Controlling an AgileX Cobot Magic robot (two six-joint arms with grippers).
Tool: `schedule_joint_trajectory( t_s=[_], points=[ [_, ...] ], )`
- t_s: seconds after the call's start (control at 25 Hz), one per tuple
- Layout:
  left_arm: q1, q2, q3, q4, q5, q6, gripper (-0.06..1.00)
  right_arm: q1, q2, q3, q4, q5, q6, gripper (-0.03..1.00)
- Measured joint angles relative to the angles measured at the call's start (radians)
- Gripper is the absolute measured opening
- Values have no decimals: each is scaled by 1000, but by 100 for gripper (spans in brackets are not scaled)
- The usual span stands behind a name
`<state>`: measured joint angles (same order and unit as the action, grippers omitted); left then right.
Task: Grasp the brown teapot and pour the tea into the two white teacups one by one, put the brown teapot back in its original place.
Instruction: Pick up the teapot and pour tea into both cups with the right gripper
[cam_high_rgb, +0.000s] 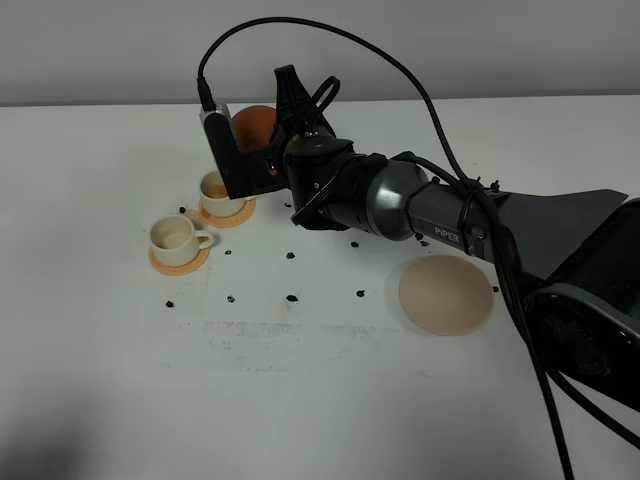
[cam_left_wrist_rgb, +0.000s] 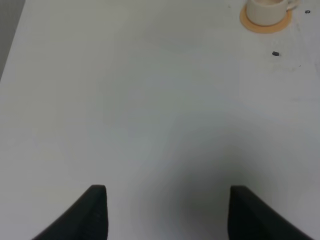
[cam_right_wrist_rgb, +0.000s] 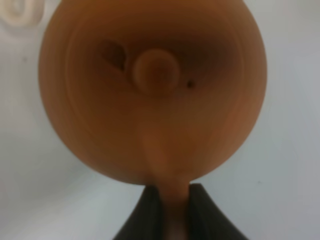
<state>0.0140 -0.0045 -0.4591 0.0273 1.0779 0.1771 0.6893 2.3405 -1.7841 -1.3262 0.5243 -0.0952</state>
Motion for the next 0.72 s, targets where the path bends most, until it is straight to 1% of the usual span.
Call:
schedule_joint_trajectory(
  t_s=[0.32,0.72],
  points=[
    [0,0,0,0,0,0,50,-1,14,0,-12,0,0,9],
    [0,0,0,0,0,0,50,-1,14,0,-63,-1,0,9]
  ],
)
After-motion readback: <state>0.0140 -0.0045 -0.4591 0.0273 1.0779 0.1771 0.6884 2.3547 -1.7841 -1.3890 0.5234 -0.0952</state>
